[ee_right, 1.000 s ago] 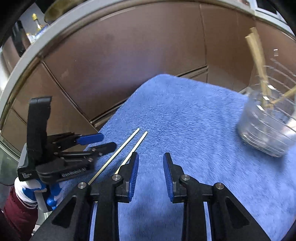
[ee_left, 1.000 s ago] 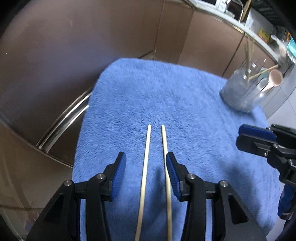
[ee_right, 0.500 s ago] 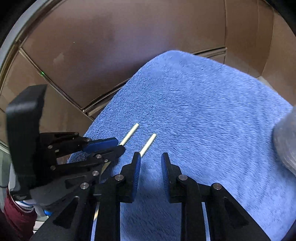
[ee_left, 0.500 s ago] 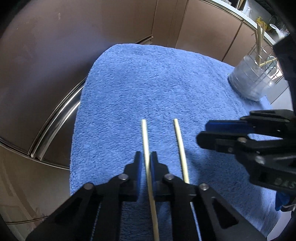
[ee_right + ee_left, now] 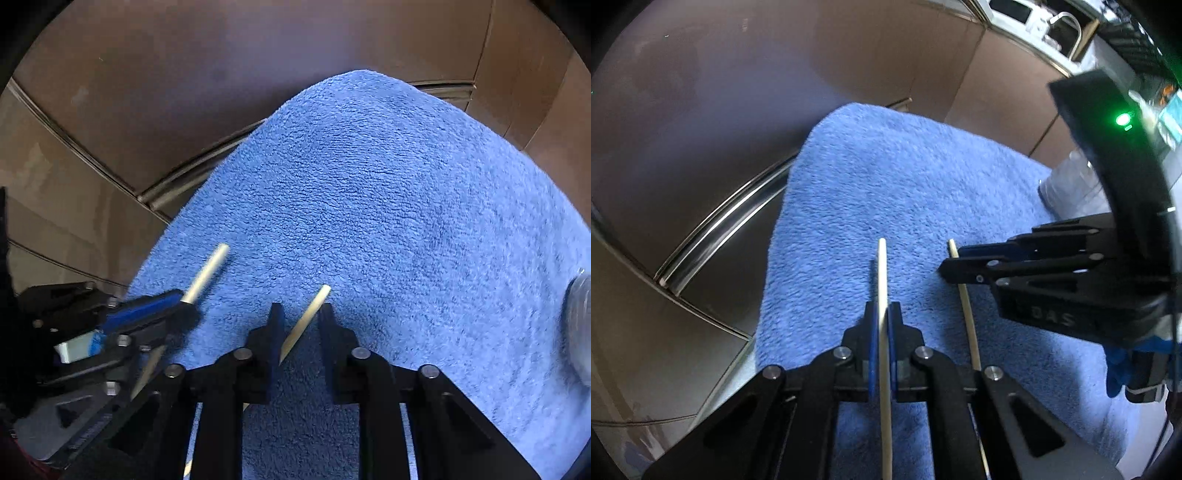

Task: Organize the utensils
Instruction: 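Grasp a chopstick with the left tool while the right tool grasps the other chopstick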

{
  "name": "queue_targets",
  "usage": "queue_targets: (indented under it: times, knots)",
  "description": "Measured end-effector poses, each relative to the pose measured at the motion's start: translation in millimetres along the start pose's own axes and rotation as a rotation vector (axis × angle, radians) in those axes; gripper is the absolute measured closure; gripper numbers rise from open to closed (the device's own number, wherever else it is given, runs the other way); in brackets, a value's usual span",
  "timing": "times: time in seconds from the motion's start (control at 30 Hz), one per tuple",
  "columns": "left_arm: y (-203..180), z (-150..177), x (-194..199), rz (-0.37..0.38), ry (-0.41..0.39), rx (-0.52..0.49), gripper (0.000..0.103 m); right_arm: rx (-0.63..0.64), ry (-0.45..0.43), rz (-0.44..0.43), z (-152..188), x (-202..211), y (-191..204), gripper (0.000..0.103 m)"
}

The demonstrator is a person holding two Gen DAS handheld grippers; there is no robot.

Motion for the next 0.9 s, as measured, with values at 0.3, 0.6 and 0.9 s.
queue_targets:
  times: [0.3,0.6,0.9]
  knots:
    - [4.8,11.3,31.1,-0.023,-0.057,0.039,0.099,0.012,0.027,0.045,-3.3,-6.8,7.0,0.092]
    - [-1.7,27.6,68.0,-0.054,-0.093,0.052,0.099,-0.004,-0.015,-0.015,19.5,20.0,0.7,0.098]
    - [-38.8,33.0,107.8,-0.05,-0.163,0.042,0.099,0.051,-0.187,-0.052,60.7,100.3,-1.2,0.098]
Point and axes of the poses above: each gripper's, at about its wrist camera, not at the fingertips, and x roughly against the way its jaws point, y to its left, z to its underside, the point moved 8 cm from there along -x, roughly the way its jaws point, and after that the axes turned 8 degrees about -x, right-handed, at the moved point
